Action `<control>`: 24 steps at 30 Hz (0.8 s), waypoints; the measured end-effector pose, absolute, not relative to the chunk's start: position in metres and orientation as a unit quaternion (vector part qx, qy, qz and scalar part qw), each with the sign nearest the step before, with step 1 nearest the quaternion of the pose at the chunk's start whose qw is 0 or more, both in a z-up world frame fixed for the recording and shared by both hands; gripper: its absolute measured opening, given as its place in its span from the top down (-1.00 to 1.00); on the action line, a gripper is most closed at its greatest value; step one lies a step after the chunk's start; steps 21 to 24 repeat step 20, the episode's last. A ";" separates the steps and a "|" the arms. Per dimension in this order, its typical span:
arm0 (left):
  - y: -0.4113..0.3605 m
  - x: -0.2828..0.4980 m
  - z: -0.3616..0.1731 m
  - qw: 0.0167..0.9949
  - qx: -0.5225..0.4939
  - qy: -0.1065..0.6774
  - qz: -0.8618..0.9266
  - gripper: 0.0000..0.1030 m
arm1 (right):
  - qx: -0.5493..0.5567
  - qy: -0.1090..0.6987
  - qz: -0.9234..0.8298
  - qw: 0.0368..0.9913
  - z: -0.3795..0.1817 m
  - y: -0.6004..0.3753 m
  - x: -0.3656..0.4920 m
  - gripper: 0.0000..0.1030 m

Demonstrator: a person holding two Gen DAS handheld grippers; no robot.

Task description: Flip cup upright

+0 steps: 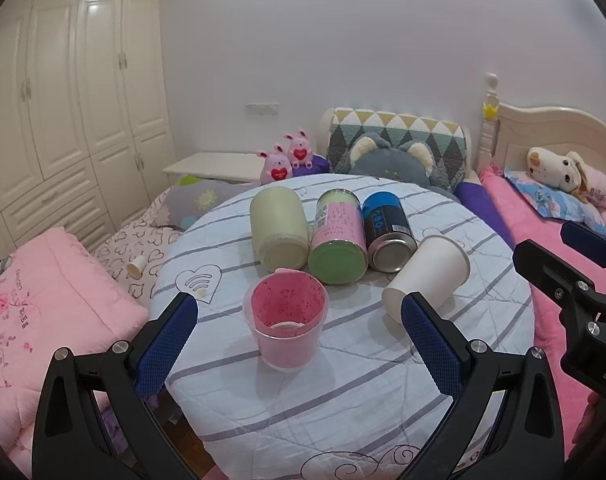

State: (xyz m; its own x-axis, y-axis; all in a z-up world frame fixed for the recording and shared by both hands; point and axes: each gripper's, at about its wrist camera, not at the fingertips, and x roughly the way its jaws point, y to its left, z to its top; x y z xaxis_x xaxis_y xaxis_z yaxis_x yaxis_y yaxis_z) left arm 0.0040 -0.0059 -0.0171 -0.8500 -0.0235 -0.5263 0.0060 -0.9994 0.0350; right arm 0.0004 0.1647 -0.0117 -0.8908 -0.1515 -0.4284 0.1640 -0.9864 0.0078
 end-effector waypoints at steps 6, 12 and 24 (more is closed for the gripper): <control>-0.004 0.004 -0.018 0.010 0.269 -0.023 -0.963 -1.00 | 0.223 0.010 -0.971 0.082 -0.013 0.166 -0.001 -0.65; 0.000 0.002 -0.020 0.006 0.270 -0.033 -0.962 -1.00 | 0.226 0.010 -0.970 0.082 -0.014 0.167 -0.003 -0.65; -0.001 -0.004 -0.026 -0.003 0.286 -0.029 -0.958 -1.00 | 0.233 0.009 -0.969 0.082 -0.015 0.171 -0.005 -0.65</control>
